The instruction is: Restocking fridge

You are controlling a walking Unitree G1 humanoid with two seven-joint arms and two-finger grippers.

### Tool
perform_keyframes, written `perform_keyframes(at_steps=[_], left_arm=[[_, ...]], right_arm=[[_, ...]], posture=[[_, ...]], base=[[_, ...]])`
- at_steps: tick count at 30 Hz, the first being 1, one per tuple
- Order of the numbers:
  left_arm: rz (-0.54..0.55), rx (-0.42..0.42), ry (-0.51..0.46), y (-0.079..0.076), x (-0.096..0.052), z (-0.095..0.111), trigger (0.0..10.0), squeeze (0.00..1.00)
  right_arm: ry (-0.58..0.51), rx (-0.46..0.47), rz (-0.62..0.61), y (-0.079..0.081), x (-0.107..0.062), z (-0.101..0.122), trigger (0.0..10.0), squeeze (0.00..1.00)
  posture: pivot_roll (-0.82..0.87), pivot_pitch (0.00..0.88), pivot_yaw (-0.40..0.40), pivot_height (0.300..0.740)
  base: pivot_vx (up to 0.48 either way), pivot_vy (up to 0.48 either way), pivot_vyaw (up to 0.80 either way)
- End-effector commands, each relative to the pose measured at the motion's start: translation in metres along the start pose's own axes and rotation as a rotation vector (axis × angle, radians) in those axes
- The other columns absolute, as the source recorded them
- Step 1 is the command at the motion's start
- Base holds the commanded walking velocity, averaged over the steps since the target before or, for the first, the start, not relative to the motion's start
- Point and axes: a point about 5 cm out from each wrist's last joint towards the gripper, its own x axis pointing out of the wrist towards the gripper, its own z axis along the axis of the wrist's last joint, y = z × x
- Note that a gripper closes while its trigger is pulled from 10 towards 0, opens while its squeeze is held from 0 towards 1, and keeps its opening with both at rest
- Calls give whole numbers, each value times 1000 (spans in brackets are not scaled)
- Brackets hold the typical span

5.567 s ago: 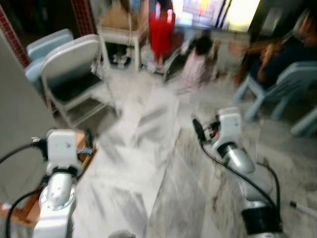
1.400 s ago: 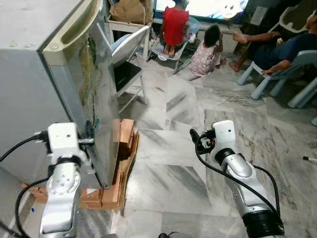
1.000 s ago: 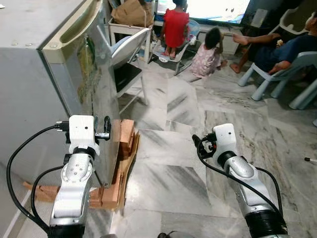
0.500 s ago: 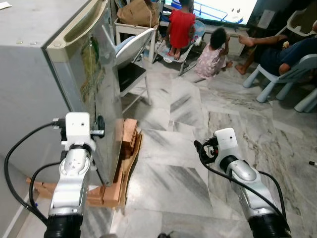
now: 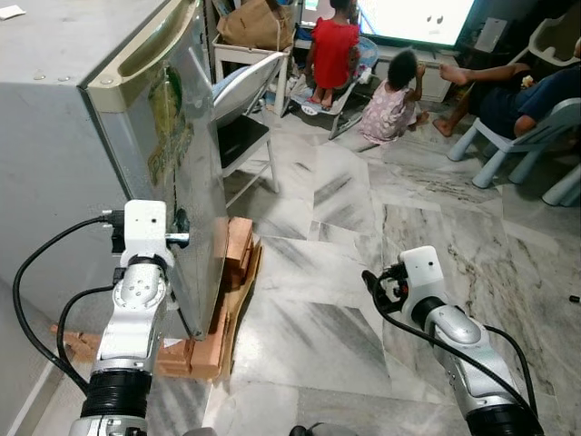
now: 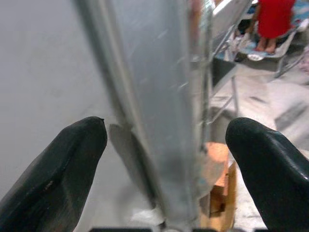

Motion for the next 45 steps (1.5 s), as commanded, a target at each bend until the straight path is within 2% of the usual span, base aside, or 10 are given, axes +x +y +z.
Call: perform_keyframes(at_steps=[1,6,21,27,29,31,34,38,41,45], left_arm=[[5,9,-9,0,2,2,10000,0],[-15,8,-4,-4,3,1,10000,0],[-220,-30,-50,-43,15,22,10000,0],[-424,-25,-94,-91,6,45,10000,0],[-668,26,-190,-134,-17,67,10000,0],[-915,-9,-292,-184,-55,99,10000,0],[-949,-44,-325,-197,-63,114,10000,0],[-862,-62,-330,-185,-46,118,10000,0],[-755,-110,-308,-161,-29,115,10000,0],[-626,-90,-282,-127,-19,102,10000,0]], right_arm=[[-14,-4,-6,-3,-3,6,10000,0],[-10,-4,3,-2,-2,6,10000,0],[22,-6,14,0,-1,1,10000,0],[141,-85,20,-3,-2,-15,10000,0],[177,-92,16,-7,-5,-23,10000,0],[208,-100,25,-9,-9,-30,10000,0],[204,-98,36,-8,-10,-30,10000,0],[193,-98,50,-7,-10,-28,10000,0],[187,-87,51,-6,-9,-28,10000,0],[126,-82,35,-7,-7,-22,10000,0]], posture=[[0,0,-64,740],[2,0,-64,740],[12,0,-59,740],[16,0,-62,740],[28,0,-64,740],[34,0,-64,740],[28,0,-64,740],[25,0,-60,740],[27,0,-57,740],[27,0,-56,740]], base=[[0,0,0],[0,0,0],[0,0,0],[0,0,0],[0,0,0],[0,0,0],[0,0,0],[0,0,0],[0,0,0],[0,0,0]])
